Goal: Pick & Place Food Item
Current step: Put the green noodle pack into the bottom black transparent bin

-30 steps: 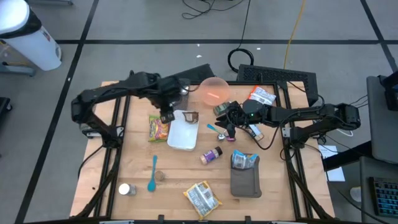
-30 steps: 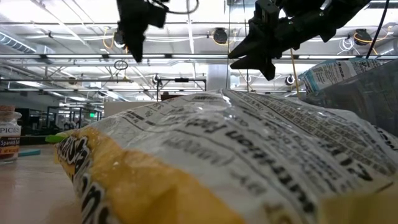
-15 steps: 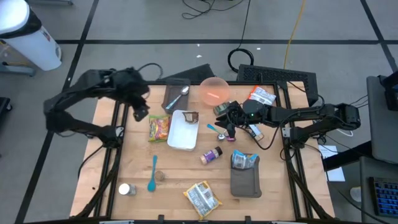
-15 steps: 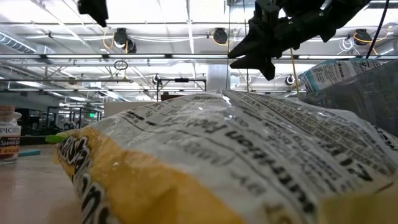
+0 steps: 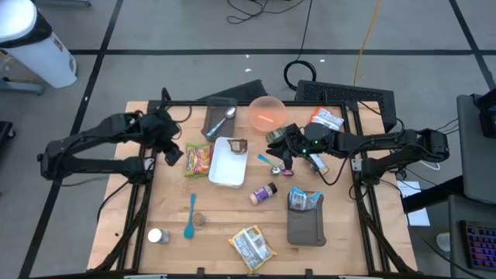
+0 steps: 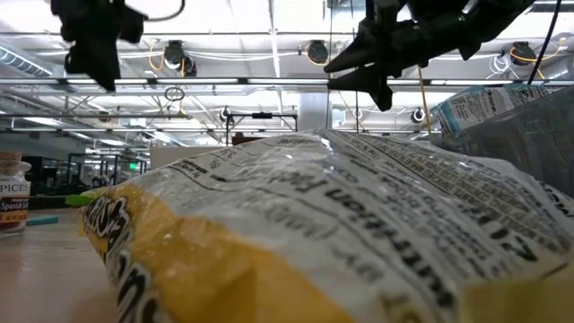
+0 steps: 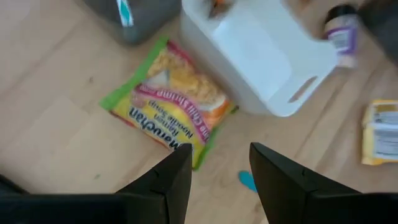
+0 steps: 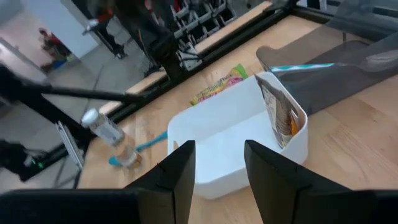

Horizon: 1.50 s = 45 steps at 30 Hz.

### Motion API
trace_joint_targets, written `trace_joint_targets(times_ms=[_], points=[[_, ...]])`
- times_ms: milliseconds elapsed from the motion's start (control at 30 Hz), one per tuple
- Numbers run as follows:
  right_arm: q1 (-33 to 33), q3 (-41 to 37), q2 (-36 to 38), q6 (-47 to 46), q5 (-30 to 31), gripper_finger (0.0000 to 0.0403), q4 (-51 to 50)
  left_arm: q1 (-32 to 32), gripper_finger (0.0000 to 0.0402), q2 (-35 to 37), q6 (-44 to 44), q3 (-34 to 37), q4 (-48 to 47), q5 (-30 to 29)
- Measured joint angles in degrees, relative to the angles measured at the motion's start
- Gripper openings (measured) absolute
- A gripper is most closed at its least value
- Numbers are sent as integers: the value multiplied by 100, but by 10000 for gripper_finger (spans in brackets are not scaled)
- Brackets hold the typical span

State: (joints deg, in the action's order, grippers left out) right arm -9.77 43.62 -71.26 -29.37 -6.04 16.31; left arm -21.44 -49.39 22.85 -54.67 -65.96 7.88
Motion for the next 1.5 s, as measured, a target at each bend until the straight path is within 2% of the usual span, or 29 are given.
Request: trace_joint_targets(times_ms=[167,400,633,733,833,1067,1400,1500], points=[[-79,0,0,-400,2,130,223,-341,170,-102,-265,577,342,-71],[-79,0,0,-616,2,130,323,-1418,170,-650,-1215,738,591,5],[-140,0,0,-805,-3,130,749,-2555,170,-1699,-1990,738,690,805],[-277,0,0,-905,-18,130,959,-2817,170,-2099,-2258,738,799,832],[-449,0,0,-931,-209,130,1024,-2967,170,-2419,-2311,738,1039,673],[-795,0,0,-1058,-752,130,1024,-3103,170,-2959,-2378,736,1541,711],[-941,0,0,-1028,-776,130,1024,-3100,170,-3568,-2628,736,1481,727],[-941,0,0,-991,-778,130,1022,-3100,170,-3704,-2761,736,1468,902]])
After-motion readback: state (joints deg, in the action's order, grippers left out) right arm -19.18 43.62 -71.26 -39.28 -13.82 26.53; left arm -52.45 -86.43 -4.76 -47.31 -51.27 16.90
